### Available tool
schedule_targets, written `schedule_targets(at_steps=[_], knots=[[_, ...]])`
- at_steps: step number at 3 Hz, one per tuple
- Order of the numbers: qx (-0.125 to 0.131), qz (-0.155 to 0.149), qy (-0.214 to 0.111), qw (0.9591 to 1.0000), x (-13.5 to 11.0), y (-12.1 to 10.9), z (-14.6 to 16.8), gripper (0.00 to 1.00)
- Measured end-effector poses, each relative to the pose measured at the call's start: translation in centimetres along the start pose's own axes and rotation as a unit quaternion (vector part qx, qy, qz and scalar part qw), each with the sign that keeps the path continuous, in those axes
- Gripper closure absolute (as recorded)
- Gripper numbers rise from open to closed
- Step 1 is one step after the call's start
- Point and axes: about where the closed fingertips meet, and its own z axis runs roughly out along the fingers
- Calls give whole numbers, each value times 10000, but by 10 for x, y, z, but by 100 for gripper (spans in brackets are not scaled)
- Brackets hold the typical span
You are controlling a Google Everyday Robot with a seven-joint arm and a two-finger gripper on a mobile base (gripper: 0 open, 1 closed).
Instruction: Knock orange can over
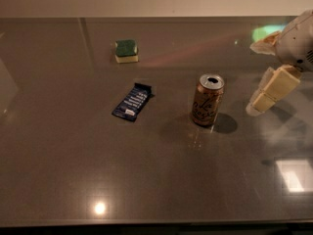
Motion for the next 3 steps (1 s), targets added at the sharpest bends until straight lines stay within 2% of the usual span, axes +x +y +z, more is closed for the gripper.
schedule_targets(at_steps=[1, 3], knots=[[-219, 32, -489, 9986, -10, 6, 27, 0], [-689, 12, -1091, 9916, -26, 31, 77, 0]])
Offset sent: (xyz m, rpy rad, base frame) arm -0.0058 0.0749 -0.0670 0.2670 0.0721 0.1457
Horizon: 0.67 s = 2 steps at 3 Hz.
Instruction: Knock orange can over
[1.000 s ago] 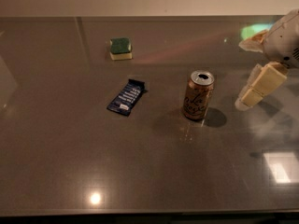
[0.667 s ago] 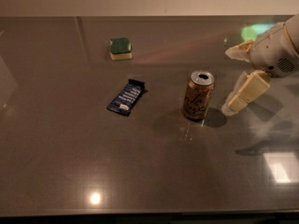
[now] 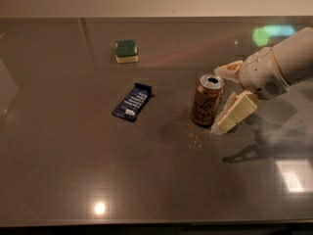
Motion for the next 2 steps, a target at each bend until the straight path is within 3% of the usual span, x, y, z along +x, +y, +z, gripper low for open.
schedule_targets(at_steps=[1, 2], knots=[[-35, 0, -208, 9998, -3, -4, 13, 0], [43, 74, -377, 9993, -6, -13, 16, 18]])
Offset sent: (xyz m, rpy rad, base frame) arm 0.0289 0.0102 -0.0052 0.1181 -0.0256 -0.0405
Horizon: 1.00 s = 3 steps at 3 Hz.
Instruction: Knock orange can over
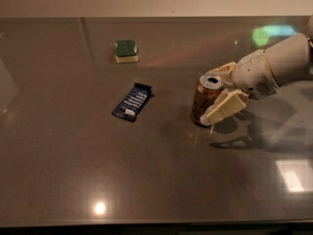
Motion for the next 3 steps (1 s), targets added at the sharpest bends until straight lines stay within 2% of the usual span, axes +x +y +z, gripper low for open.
schedule_targets(at_steps=[1, 2, 3], knots=[[53, 82, -132, 9999, -5, -8, 0, 42], [53, 163, 84, 9998, -14, -12, -4, 64], [62, 236, 676, 9974, -25, -15, -15, 87]])
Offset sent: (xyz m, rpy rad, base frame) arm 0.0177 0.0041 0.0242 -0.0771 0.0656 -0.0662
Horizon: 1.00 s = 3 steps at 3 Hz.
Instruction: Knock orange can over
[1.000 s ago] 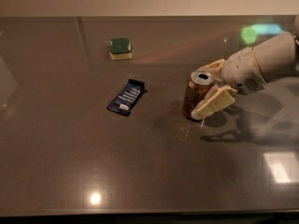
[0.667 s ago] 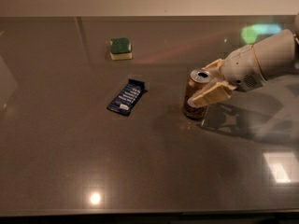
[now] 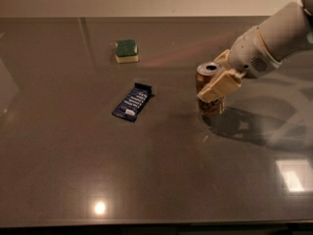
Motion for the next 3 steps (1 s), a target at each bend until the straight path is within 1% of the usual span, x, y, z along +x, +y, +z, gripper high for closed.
schedule_targets(at_steps=[1, 2, 3], knots=[[9, -45, 877, 9961, -6, 4, -9, 100], [127, -185, 1769, 9840, 0, 5, -17, 100], [230, -393, 2525, 9665, 11, 5, -18, 100]])
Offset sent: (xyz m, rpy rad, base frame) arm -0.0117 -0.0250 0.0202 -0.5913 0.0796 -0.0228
